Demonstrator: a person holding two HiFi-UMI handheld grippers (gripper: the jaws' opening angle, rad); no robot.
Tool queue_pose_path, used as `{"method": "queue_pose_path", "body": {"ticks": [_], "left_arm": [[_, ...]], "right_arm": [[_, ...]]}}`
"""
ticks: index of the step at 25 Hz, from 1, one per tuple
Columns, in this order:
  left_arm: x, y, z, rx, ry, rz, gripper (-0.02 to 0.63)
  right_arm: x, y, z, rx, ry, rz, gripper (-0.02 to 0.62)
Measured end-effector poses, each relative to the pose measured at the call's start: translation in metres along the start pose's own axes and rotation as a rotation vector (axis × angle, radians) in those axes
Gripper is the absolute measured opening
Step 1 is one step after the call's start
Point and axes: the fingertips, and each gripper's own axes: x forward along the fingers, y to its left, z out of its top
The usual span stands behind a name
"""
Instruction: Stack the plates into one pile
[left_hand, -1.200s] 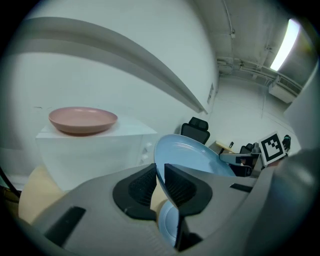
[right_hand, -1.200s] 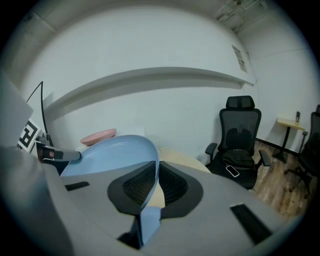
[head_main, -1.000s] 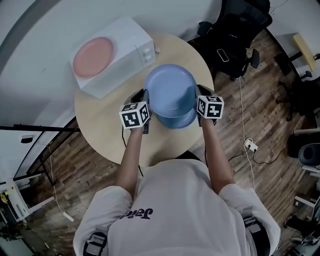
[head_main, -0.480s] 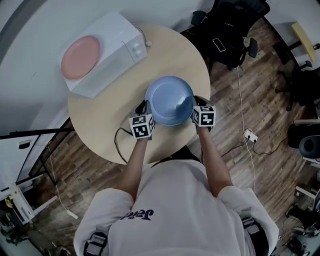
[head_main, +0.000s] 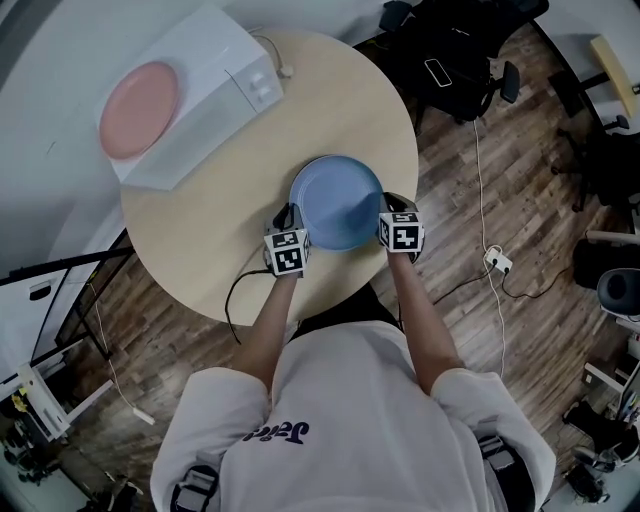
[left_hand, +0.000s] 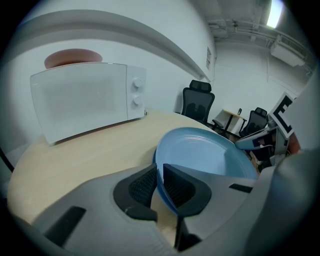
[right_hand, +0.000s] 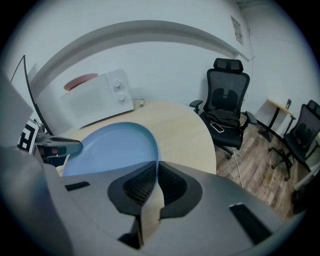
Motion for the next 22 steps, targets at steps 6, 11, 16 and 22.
{"method": "queue_pose_path", "body": {"ticks": [6, 11, 16, 22], "left_arm": [[0.013, 0.001, -0.01, 0.045, 0.033, 0.038, 0.043], [0.022, -0.007, -0.005, 0.049, 0.016, 0.012, 0.043], [0.015, -0.005, 0.004, 0.022, -0.004, -0.005, 0.16], [-0.011, 0.016, 0.028, -0.01, -0.067, 0.033, 0.17]], "right_arm": [[0.01, 0.0, 0.0, -0.025, -0.002, -0.004, 0.028], [0.015, -0.002, 0.0, -0.043, -0.022, 0.001, 0.029], [0.014, 0.008, 0.007, -0.031, -0.045, 0.063, 0.221], [-0.003, 0.03, 0.035, -0.085, -0.119, 0.101, 0.221]]}}
